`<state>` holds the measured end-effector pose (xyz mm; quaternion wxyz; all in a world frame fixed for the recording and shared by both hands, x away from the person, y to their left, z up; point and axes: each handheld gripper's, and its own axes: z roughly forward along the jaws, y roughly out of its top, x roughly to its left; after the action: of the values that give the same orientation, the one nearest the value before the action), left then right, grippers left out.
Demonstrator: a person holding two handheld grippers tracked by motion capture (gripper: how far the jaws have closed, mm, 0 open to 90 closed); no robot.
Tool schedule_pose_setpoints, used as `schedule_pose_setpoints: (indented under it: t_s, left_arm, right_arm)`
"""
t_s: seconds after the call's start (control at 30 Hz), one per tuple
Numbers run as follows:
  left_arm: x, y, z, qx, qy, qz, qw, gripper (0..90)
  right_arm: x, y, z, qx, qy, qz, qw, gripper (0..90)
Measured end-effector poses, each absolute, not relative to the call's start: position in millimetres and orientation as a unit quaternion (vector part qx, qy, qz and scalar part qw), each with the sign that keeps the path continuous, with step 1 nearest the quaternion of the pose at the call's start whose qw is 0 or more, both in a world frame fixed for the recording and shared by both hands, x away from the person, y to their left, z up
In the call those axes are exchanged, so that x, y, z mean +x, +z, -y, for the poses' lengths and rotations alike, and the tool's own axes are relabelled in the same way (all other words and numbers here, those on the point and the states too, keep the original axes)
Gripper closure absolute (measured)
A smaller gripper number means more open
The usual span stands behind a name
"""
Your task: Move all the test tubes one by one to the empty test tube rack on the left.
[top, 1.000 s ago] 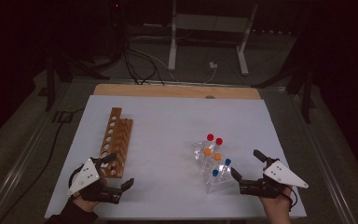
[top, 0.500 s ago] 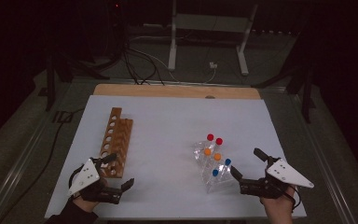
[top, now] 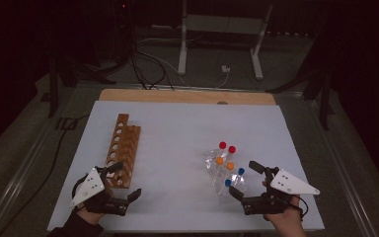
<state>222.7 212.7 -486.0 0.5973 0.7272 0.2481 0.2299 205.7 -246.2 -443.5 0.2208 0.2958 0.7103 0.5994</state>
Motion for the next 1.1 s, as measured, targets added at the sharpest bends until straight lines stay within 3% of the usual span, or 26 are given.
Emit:
schedule_pose_setpoints:
  t_s: [0.43,0.93,1.07,1.1]
  left_arm:
    - [223,-486,-213,0.726,0.228,-0.249,0.599,0.5]
    - [223,-486,-213,0.726,0.227,-0.248,0.600,0.5]
    - [222,-486,-213,0.727,0.227,-0.247,0.599,0.5]
    - [222,-486,-213,0.727,0.228,-0.247,0.599,0.5]
  right_arm:
    - [204,-454,236,0.280,0.571,-0.752,0.171,0.0]
    - [209,-466,235,0.321,0.507,-0.788,0.134,25.9]
    - [212,-467,235,0.337,0.487,-0.795,0.130,34.8]
    - [213,-469,235,0.348,0.474,-0.799,0.126,42.3]
